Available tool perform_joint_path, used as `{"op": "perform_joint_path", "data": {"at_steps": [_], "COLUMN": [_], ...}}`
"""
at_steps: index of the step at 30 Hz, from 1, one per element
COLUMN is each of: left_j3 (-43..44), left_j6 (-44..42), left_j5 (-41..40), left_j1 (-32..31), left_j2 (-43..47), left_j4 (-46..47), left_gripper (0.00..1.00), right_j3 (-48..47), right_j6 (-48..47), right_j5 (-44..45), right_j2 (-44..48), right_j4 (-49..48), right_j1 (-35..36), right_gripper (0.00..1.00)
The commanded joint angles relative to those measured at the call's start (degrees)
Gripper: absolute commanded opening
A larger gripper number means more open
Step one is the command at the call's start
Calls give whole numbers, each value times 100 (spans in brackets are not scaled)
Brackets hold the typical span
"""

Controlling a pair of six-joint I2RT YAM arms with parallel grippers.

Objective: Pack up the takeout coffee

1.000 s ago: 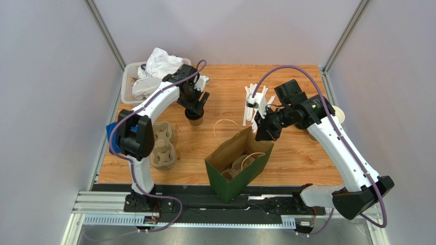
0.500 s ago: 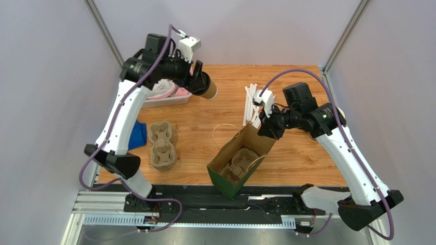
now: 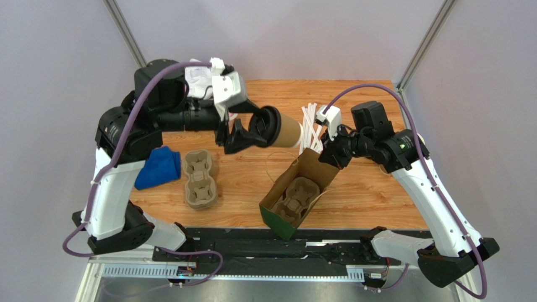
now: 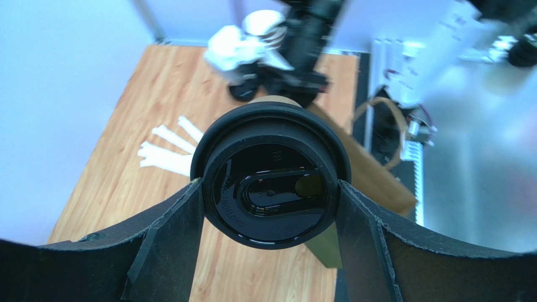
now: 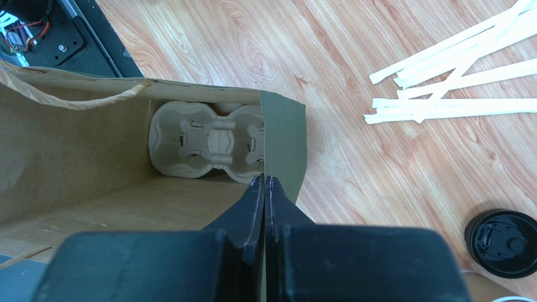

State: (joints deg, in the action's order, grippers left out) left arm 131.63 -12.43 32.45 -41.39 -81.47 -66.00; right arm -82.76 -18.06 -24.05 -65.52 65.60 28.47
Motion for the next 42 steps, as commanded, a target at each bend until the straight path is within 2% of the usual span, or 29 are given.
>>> {"op": "perform_joint_path", "data": {"at_steps": [1,2,6,12,18,28,34,42], "left_j3": [-286,-357,-761,-1420,-1553,-1948,-1685,-2247], "left_j6": [-682,-743,-1069,-1253,-1394,-1543,-1754,-1948], "left_j5": [-317,-396,-1098,-1759,-2128,-2146,-1997,-2023], "left_j1": [-826,-1158,-1766,-2189,-2496,-2655,-2734,-2734], "left_j2": [175,202,149,44,-158,-413,-632,-642], "left_j4": [-142,-142,-142,192,254,315,-26,43], "left_gripper": [16,16,15,13,13,11,11,10], "right_j3": [-214,-232,-311,-434,-311,119,296,295], "right_j6": [329,382,523,831,1121,1481,1674,2114], "right_j5": [120,111,155,252,217,348,604,403], "right_j2": [13,13,12,74,162,303,355,355], "right_j4": [-285,-276,-224,-259,-311,-399,-575,-505], "right_j1": [27,18,27,27,27,27,18,-43], "right_gripper": [0,0,0,0,0,0,0,0]}}
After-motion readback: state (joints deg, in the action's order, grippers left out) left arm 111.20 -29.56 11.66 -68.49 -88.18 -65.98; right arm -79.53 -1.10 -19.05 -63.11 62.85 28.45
